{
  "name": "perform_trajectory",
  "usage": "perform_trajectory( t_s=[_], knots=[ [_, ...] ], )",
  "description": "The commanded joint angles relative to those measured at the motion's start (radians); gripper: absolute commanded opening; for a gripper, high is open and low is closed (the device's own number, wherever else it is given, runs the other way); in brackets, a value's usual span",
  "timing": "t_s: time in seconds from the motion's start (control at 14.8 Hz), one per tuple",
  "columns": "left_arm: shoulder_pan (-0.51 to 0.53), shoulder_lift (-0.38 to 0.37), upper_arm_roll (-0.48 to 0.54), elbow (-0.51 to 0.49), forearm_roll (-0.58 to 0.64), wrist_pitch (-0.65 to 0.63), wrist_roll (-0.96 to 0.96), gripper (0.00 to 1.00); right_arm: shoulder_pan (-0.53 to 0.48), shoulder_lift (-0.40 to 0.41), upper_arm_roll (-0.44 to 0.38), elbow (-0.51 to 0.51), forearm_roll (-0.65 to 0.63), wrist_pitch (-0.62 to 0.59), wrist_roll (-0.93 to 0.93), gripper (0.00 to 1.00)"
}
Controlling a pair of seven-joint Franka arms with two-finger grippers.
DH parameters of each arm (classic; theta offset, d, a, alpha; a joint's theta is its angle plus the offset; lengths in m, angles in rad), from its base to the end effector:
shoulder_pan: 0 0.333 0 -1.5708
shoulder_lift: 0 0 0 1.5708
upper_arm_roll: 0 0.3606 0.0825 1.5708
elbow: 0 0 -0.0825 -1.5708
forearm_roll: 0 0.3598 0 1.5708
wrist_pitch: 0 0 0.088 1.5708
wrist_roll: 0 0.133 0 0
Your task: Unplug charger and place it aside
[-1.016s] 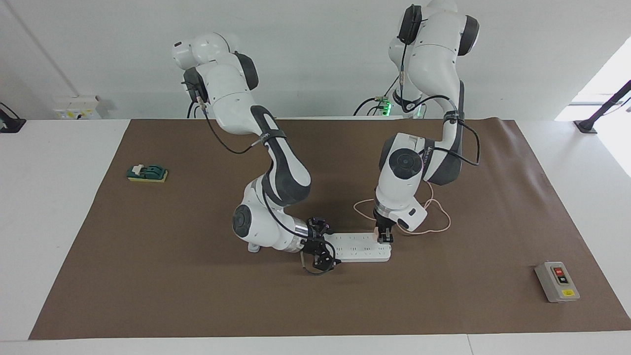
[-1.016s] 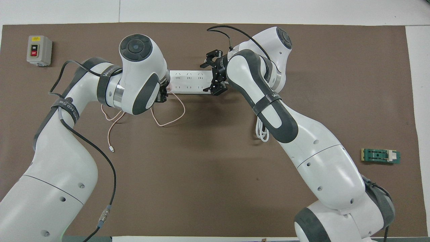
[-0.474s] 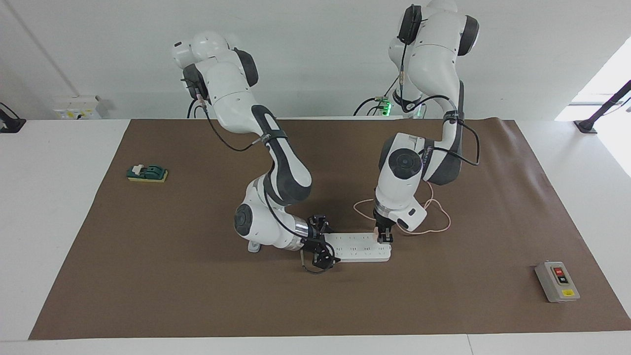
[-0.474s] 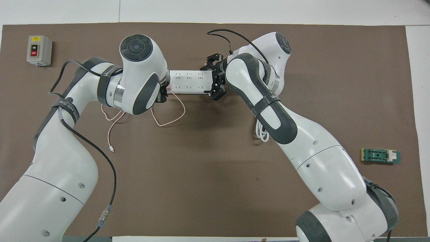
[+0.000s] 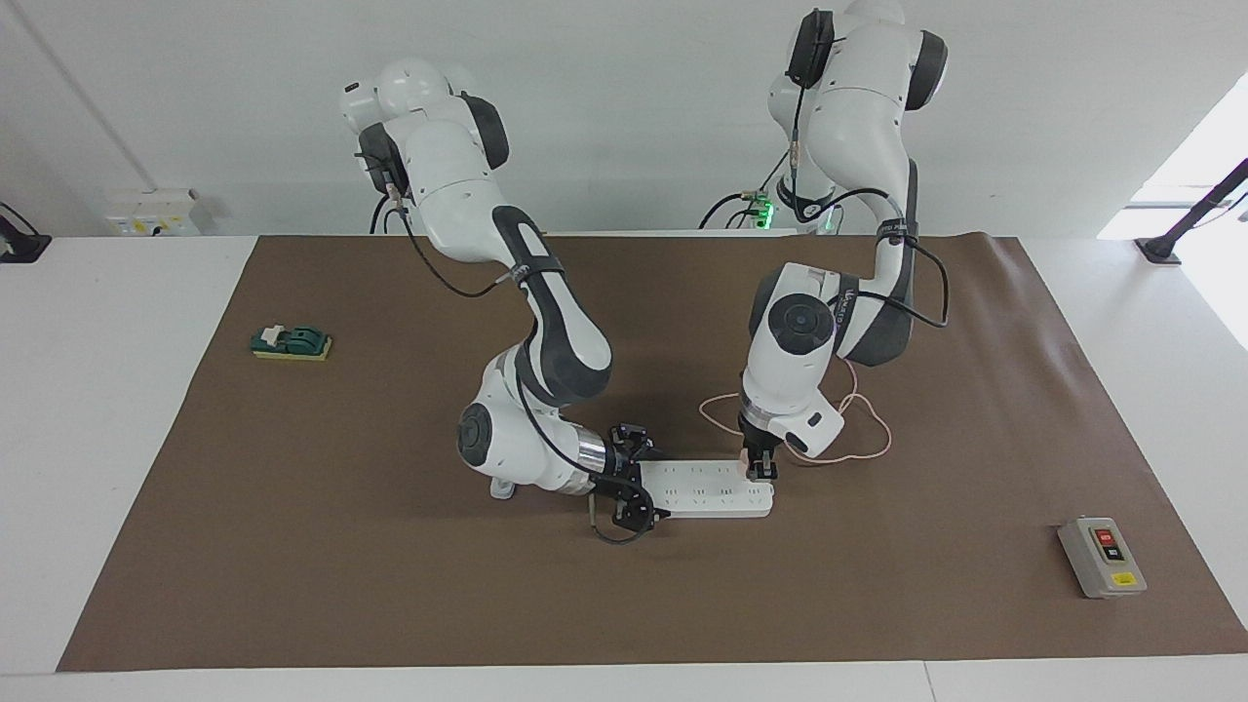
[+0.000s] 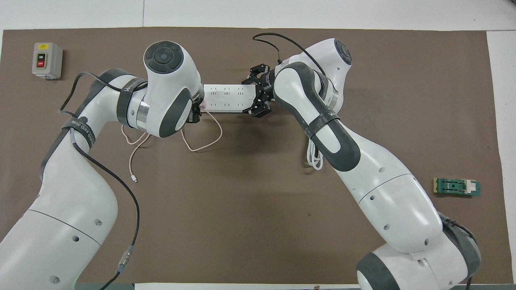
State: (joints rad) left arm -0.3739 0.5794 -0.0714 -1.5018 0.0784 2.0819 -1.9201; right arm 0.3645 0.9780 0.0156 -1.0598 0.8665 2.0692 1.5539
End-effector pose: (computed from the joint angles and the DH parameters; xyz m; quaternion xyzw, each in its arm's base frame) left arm 0.6460 -0.2920 0.3536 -0.7490 -0.6624 -0.0141 0.0044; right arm 0.7309 0.3482 0.2719 -0.6434 0.6658 0.3028 0.2262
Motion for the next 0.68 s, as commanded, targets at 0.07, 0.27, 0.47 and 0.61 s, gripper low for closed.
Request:
perform_trajectory(
  t_s=[0.07, 0.27, 0.47, 0.61],
  knots=[
    [-0.013, -0.007, 0.008, -0.003, 0.021, -0.023, -0.004, 0.3, 0.005, -0.032, 0.001, -0.045, 0.014, -0.023, 0.009, 1.0],
    [-0.019, -0.007, 0.008, -0.003, 0.024, -0.022, -0.001, 0.29, 0.014, -0.032, 0.0, -0.048, 0.003, 0.009, 0.008, 1.0],
    [-0.019, -0.007, 0.008, -0.003, 0.032, -0.022, 0.001, 0.25, 0.022, -0.032, -0.002, -0.054, -0.006, 0.014, -0.032, 1.0],
    [-0.019, -0.007, 0.008, -0.003, 0.032, -0.022, 0.003, 0.25, 0.024, -0.033, 0.0, -0.057, -0.006, 0.025, -0.035, 1.0]
  ],
)
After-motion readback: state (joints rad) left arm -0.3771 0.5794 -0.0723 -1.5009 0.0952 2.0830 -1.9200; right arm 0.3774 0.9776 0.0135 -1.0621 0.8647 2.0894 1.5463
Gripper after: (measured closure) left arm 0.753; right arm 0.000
